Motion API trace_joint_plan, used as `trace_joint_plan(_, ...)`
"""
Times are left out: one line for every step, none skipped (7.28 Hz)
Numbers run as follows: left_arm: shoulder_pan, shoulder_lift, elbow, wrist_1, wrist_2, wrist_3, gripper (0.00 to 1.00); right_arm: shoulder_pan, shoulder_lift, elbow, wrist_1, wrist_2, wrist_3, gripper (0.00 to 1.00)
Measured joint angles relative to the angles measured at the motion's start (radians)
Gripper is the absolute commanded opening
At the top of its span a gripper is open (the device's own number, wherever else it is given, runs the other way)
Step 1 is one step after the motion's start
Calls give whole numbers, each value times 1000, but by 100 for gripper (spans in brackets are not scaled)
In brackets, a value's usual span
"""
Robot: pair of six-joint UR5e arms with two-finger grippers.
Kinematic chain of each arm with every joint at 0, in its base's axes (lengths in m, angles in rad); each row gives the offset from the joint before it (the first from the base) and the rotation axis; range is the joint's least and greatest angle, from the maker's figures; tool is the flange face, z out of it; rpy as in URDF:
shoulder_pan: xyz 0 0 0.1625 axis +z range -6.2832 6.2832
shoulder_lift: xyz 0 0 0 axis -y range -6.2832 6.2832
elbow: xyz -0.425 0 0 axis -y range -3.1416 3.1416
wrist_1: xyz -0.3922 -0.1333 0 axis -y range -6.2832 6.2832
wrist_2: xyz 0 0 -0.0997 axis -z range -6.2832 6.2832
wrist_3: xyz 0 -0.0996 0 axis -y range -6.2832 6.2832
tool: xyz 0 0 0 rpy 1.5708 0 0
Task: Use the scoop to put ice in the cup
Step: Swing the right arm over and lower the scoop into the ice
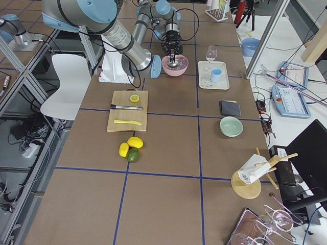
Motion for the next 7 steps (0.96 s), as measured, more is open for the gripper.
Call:
trace_joint_plan(0,1,0,0,0,0,100,-4,-3,-5,6,-1,0,0)
trace_joint_plan(0,1,0,-1,0,0,100,-10,-6,-7,14,-2,-1,0)
trace_joint_plan(-1,1,1,-1,0,0,100,-16,-10,-7,23,-4,-1,0)
trace_joint_plan(-1,1,1,-1,0,0,100,-18,-12,-8,34,-9,-2,0)
trace_joint_plan(-1,0,1,-2,0,0,100,-19,-13,-10,41,-13,-2,0)
trace_joint_plan(-1,0,1,-2,0,0,100,-19,-14,-12,54,-15,-2,0)
trace_joint_plan(-1,0,1,-2,0,0,100,-19,-20,-14,75,-16,-2,0)
